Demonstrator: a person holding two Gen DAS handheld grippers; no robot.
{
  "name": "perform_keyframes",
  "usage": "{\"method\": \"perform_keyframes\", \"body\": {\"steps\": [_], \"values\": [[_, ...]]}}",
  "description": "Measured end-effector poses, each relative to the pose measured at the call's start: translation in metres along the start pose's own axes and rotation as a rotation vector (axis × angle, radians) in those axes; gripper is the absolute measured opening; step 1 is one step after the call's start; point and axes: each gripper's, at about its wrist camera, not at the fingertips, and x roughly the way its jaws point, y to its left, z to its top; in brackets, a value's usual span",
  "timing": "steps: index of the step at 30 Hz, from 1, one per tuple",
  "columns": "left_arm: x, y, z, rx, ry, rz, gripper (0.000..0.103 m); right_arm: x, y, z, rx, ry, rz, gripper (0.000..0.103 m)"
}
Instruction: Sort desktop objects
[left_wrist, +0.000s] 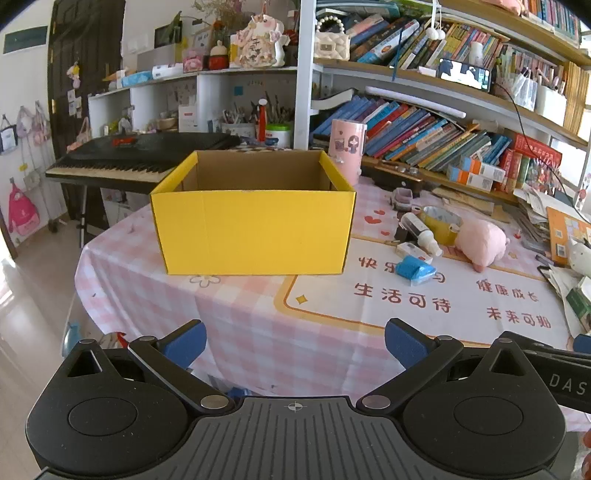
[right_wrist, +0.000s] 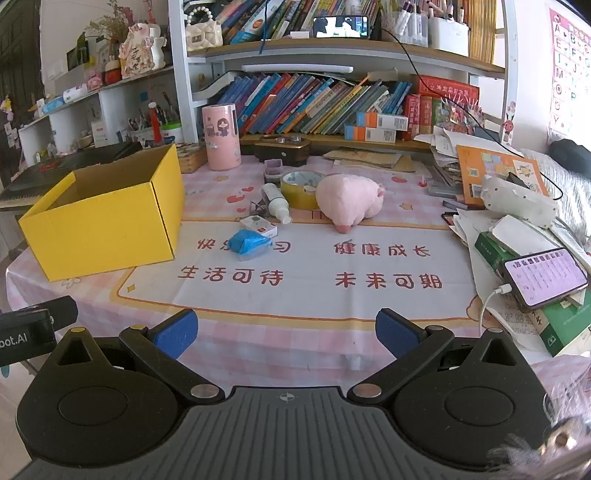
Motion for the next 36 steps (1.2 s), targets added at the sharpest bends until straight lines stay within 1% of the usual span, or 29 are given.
{"method": "perform_keyframes", "body": {"steps": [4, 6, 36], "values": [[-0.0003, -0.0008, 0.0017, 0.003, -0.001, -0.003, 0.103, 0.0080, 0.0004, 0.0020, 0.002, -0.001, -0.003, 0.103], [0.0004, -0.0013, 0.0015, 0.006, 0.001, -0.004, 0.103, 0.0068, -0.0025, -0.0023, 0.004, -0.002, -0.004, 0.103], [-0.0009, 0.0006, -0.0037, 0.013, 0.005, -0.003, 0.103, 0.0059, 0.0011, -0.0032, -0.001, 0.006, -0.014, 0.103]]}}
